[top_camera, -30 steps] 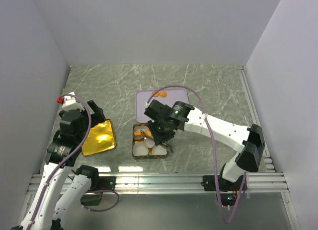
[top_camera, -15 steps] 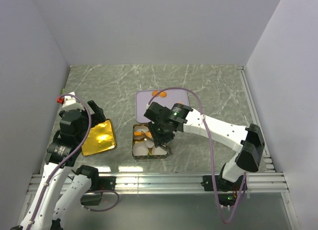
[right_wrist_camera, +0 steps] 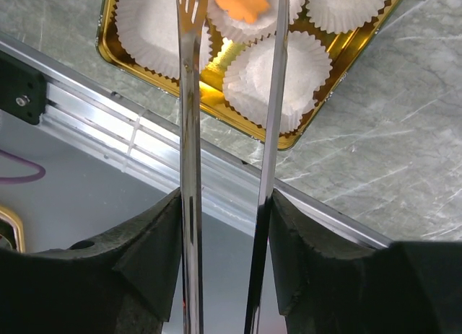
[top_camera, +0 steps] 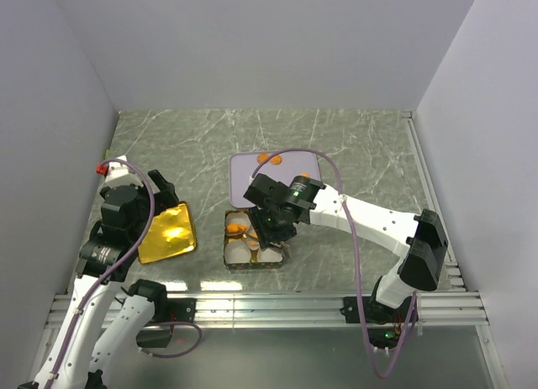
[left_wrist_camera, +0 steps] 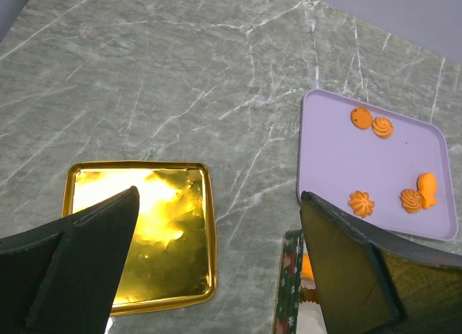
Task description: Pack the cookies
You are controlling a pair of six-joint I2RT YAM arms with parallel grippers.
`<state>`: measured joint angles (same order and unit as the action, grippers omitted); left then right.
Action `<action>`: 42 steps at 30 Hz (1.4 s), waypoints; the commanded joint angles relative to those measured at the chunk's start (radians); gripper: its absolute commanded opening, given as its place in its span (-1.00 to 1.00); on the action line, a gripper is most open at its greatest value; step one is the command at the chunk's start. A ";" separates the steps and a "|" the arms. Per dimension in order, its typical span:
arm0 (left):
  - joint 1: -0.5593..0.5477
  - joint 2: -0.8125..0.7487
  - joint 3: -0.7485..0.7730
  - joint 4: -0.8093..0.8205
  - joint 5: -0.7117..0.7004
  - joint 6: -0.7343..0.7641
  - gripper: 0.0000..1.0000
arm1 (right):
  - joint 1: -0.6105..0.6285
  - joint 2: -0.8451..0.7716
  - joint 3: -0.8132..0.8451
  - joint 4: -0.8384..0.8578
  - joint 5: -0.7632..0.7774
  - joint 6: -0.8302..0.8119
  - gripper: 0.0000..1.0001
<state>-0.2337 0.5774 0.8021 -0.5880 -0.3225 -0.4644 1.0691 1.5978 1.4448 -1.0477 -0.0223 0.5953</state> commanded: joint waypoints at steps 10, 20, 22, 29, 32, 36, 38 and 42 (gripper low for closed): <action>-0.004 -0.019 -0.001 0.028 -0.007 0.006 0.99 | 0.002 -0.039 0.037 -0.012 0.079 0.024 0.10; -0.004 -0.021 -0.001 0.027 -0.007 0.006 0.99 | -0.058 0.017 0.296 -0.127 0.125 -0.009 0.10; -0.003 -0.022 -0.001 0.027 -0.012 0.004 0.99 | -0.083 0.025 0.334 -0.136 0.114 -0.017 0.10; -0.003 -0.022 -0.001 0.025 -0.018 0.003 0.99 | -0.231 0.076 0.402 -0.163 0.101 -0.061 0.08; -0.003 -0.017 0.002 0.024 -0.020 0.003 0.99 | -0.302 0.097 0.413 -0.172 0.094 -0.080 0.08; -0.003 -0.011 0.002 0.022 -0.020 0.003 0.99 | -0.368 0.120 0.414 -0.186 0.108 -0.095 0.08; -0.001 -0.011 0.003 0.022 -0.021 0.003 0.99 | -0.406 0.126 0.408 -0.189 0.110 -0.097 0.08; -0.003 -0.004 0.003 0.020 -0.023 0.001 0.99 | -0.466 0.134 0.359 -0.167 0.090 -0.106 0.08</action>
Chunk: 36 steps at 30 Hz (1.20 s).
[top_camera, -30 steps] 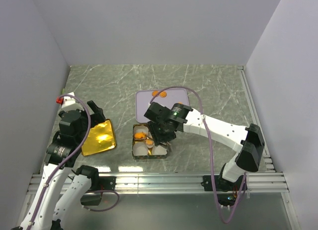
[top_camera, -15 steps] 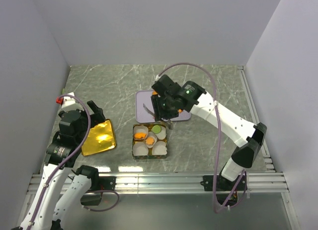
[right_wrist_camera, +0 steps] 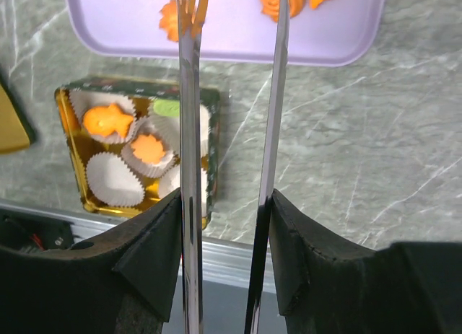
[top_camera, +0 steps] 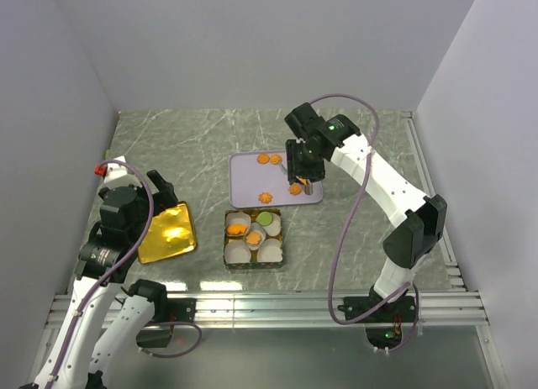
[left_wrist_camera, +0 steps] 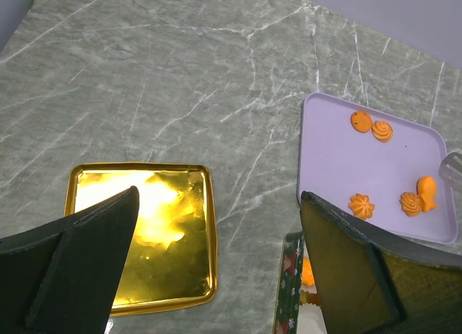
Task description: Pack the cookies
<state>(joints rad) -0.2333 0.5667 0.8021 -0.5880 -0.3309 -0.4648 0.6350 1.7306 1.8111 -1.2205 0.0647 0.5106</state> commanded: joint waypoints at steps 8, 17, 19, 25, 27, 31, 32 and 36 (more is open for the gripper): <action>-0.001 0.016 0.003 0.020 -0.017 0.002 0.99 | -0.080 0.056 0.008 0.010 -0.006 -0.032 0.07; 0.002 0.021 0.003 0.020 -0.020 0.002 0.99 | -0.116 0.136 0.060 -0.007 -0.002 -0.046 0.07; 0.003 0.024 0.005 0.019 -0.020 0.002 0.99 | -0.121 0.145 0.059 -0.001 -0.008 -0.049 0.07; 0.006 0.027 0.005 0.019 -0.020 0.002 0.99 | -0.135 0.172 0.059 0.012 -0.020 -0.053 0.08; 0.008 0.027 0.005 0.019 -0.020 0.002 0.99 | -0.138 0.182 0.059 0.013 -0.023 -0.057 0.07; 0.009 0.032 0.005 0.019 -0.019 0.002 0.99 | -0.143 0.198 0.062 0.019 -0.028 -0.057 0.07; 0.009 0.033 0.003 0.019 -0.020 0.002 0.99 | -0.143 0.204 0.063 0.019 -0.028 -0.057 0.07; 0.009 0.032 0.003 0.019 -0.020 0.002 0.99 | -0.147 0.210 0.054 0.021 -0.026 -0.052 0.07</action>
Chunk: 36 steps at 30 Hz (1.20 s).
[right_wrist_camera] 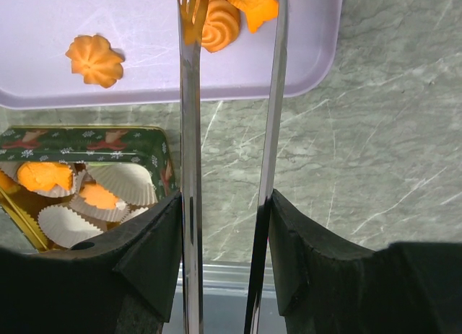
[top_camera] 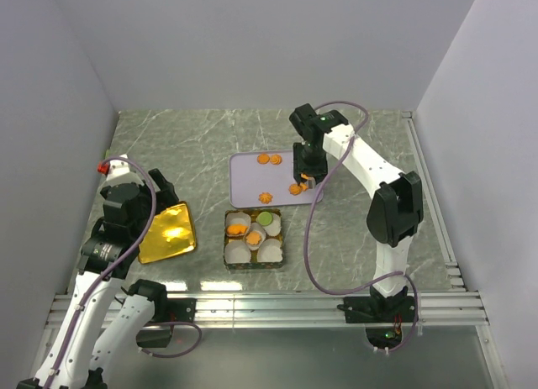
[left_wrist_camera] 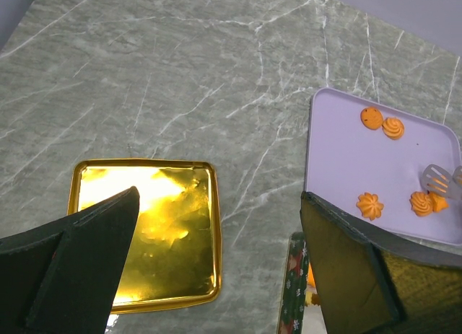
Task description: Pack the cookies
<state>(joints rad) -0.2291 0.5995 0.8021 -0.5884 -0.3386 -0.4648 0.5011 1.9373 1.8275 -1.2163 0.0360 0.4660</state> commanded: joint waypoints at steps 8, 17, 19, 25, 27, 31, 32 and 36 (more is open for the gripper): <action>0.008 0.005 0.005 0.021 -0.005 0.005 0.99 | -0.016 0.006 0.015 0.031 0.001 -0.001 0.07; 0.011 0.002 0.005 0.021 -0.007 0.005 0.99 | -0.032 0.009 -0.023 0.052 -0.053 0.011 0.06; 0.011 0.000 0.005 0.019 -0.007 0.003 0.99 | -0.038 0.006 -0.033 0.058 -0.064 0.016 0.05; 0.013 0.000 0.005 0.021 -0.008 0.003 0.99 | -0.050 0.002 -0.048 0.061 -0.084 0.022 0.04; 0.014 -0.001 0.005 0.021 -0.007 0.005 0.99 | -0.053 0.000 -0.047 0.057 -0.087 0.022 0.01; 0.017 -0.001 0.005 0.019 -0.005 0.005 0.99 | -0.052 -0.006 -0.043 0.052 -0.099 0.023 -0.08; 0.019 -0.001 0.005 0.021 -0.005 0.006 0.99 | -0.052 -0.008 -0.045 0.051 -0.099 0.023 -0.10; 0.019 -0.004 0.005 0.019 -0.005 0.005 0.99 | -0.052 -0.023 -0.030 0.043 -0.097 0.028 -0.16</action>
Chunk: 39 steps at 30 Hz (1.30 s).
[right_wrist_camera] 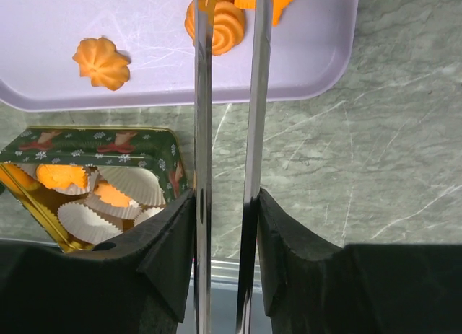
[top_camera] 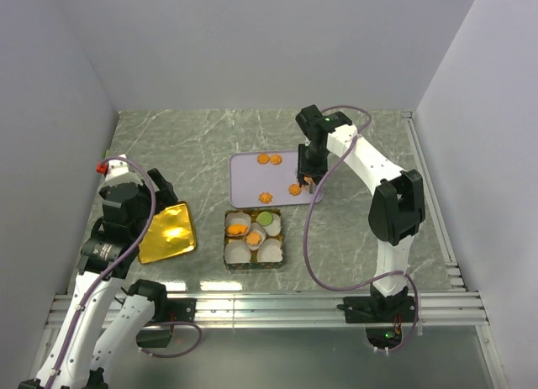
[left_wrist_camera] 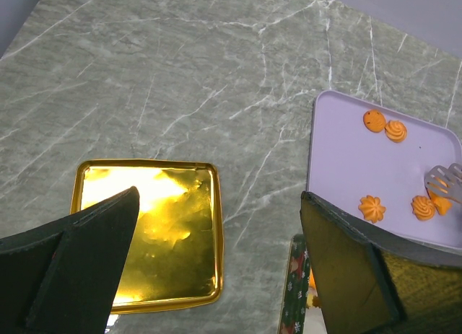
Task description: Pack the cookies
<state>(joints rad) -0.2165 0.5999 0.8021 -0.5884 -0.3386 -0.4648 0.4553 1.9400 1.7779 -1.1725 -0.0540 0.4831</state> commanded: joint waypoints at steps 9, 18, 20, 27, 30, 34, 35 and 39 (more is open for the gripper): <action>0.008 -0.006 0.005 0.025 0.000 0.008 0.99 | -0.007 -0.015 0.227 -0.078 -0.023 0.011 -0.22; 0.008 -0.012 0.002 0.025 0.004 0.009 0.99 | 0.009 -0.105 0.216 0.000 -0.202 0.019 -0.23; 0.008 -0.011 0.003 0.025 0.006 0.011 0.99 | 0.022 -0.134 0.190 0.023 -0.275 0.011 -0.22; 0.008 -0.009 0.003 0.027 0.012 0.011 0.99 | 0.103 -0.205 0.138 0.076 -0.395 -0.018 -0.22; 0.005 -0.006 0.002 0.027 0.013 0.011 0.99 | 0.153 -0.233 0.112 0.080 -0.429 -0.041 -0.22; 0.002 -0.005 0.003 0.029 0.013 0.009 0.99 | 0.209 -0.271 0.056 0.086 -0.472 -0.064 -0.22; 0.002 -0.003 0.003 0.029 0.013 0.011 0.99 | 0.218 -0.282 0.040 0.099 -0.480 -0.067 -0.22; 0.000 -0.006 0.003 0.025 0.010 0.009 0.99 | 0.243 -0.351 -0.078 0.160 -0.567 -0.055 -0.22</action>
<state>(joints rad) -0.2131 0.5976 0.8021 -0.5880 -0.3374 -0.4644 0.6899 1.6722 1.7500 -1.0912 -0.5240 0.4427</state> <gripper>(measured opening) 0.995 0.393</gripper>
